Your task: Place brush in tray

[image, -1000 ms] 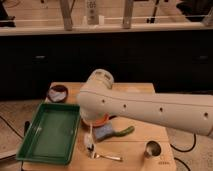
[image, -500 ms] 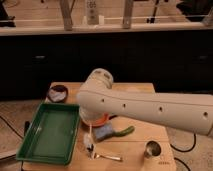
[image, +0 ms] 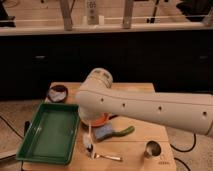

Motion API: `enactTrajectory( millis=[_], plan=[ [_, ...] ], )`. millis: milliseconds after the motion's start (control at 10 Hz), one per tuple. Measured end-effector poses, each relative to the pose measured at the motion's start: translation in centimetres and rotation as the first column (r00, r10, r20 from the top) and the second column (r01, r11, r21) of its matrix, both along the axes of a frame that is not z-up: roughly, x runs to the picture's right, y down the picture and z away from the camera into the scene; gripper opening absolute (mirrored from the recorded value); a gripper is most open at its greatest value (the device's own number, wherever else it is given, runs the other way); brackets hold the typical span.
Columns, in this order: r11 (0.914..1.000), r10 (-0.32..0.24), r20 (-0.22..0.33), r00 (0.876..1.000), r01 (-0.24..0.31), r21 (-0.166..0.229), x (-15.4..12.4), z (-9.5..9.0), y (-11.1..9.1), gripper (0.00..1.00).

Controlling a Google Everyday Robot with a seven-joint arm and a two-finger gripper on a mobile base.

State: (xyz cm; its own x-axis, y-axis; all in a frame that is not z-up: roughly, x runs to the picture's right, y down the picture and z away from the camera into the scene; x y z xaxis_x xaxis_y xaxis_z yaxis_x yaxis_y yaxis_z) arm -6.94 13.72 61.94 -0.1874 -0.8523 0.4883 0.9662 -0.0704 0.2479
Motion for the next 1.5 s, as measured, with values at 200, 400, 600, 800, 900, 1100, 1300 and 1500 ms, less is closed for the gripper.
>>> enactTrajectory(
  millis=[200,400,600,800,900,1100,1300,1500],
  plan=[
    [1.0,-0.01,0.007,1.0,0.01,0.0,-0.2,-0.1,0.0,0.05],
    [0.9999,-0.017,0.015,1.0,0.017,-0.001,-0.4,-0.2,0.0,0.05],
    [0.9996,-0.026,0.024,0.999,0.026,-0.003,-0.5,-0.3,0.0,0.05],
    [0.9993,-0.036,0.033,0.999,0.037,-0.004,-0.7,-0.4,0.0,0.05],
    [0.9991,-0.042,0.036,0.998,0.042,-0.004,-0.8,-0.4,0.1,0.05],
    [0.9986,-0.052,0.046,0.998,0.052,-0.006,-0.9,-0.4,0.1,0.05],
    [0.9979,-0.064,0.056,0.996,0.064,-0.006,-1.1,-0.5,0.1,0.05],
    [0.9974,-0.071,0.062,0.995,0.072,-0.005,-1.2,-0.6,0.1,0.05]
  ],
)
